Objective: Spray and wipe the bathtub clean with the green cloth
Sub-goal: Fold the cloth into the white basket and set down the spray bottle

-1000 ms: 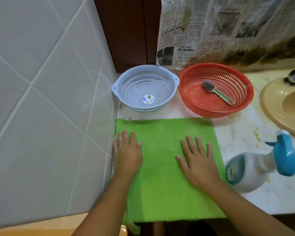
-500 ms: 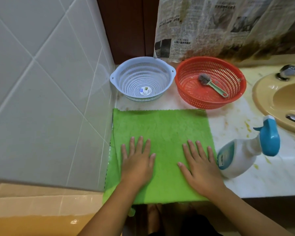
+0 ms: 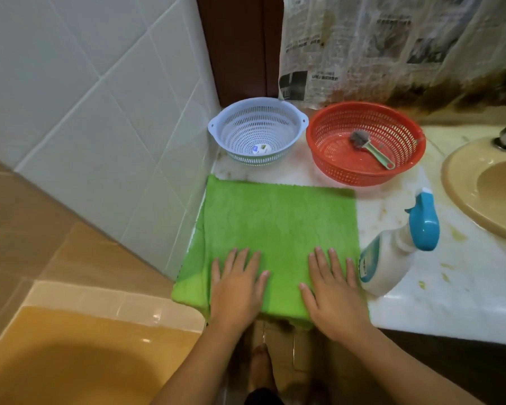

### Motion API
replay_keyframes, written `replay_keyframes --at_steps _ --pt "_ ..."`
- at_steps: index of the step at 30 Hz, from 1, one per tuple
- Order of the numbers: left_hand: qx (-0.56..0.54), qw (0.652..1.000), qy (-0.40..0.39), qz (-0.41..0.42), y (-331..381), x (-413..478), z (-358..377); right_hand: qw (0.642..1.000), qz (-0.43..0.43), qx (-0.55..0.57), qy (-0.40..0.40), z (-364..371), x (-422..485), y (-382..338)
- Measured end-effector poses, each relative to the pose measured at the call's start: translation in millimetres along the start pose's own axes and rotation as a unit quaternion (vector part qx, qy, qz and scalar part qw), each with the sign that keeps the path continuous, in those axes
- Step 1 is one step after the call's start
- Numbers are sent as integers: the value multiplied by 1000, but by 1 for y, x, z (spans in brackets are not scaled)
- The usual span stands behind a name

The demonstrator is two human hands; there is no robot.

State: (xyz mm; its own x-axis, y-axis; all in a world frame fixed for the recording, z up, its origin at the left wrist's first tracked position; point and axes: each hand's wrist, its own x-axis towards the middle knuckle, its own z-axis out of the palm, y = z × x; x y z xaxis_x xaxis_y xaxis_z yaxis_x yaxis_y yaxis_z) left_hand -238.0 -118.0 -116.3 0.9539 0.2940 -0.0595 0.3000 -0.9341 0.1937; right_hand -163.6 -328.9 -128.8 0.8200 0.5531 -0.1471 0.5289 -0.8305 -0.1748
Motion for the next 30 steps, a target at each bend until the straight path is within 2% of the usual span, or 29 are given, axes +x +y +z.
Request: replay_keyframes --at_steps 6,9,12,14,18,21,23,26,30 --pt "-44 973 101 -204 -42 -40 -7 985 -166 10 -42 -5 -1 -43" --pt "-128 947 117 -272 -63 -45 -16 980 -190 -10 -57 -4 -1 -59" --pt "-147 936 145 -287 -70 -43 -19 985 -163 -36 -37 -11 2 -68" --pt "-132 940 142 -281 -69 -40 -19 986 -158 -46 -13 -19 9 -81" --pt "-85 953 150 -249 -75 -45 -17 976 -215 -28 15 -31 37 -118" --pt "-110 943 192 -250 -84 -55 -15 965 -257 3 48 -35 79 -147" --pt "-134 934 201 -261 -87 -60 -14 956 -290 11 30 -36 114 -164" --pt "-128 941 189 -249 -93 -58 -11 942 -334 -27 -31 -35 151 -176" --pt "-83 958 184 -205 -105 -56 -9 952 -296 -63 -32 -34 177 -181"
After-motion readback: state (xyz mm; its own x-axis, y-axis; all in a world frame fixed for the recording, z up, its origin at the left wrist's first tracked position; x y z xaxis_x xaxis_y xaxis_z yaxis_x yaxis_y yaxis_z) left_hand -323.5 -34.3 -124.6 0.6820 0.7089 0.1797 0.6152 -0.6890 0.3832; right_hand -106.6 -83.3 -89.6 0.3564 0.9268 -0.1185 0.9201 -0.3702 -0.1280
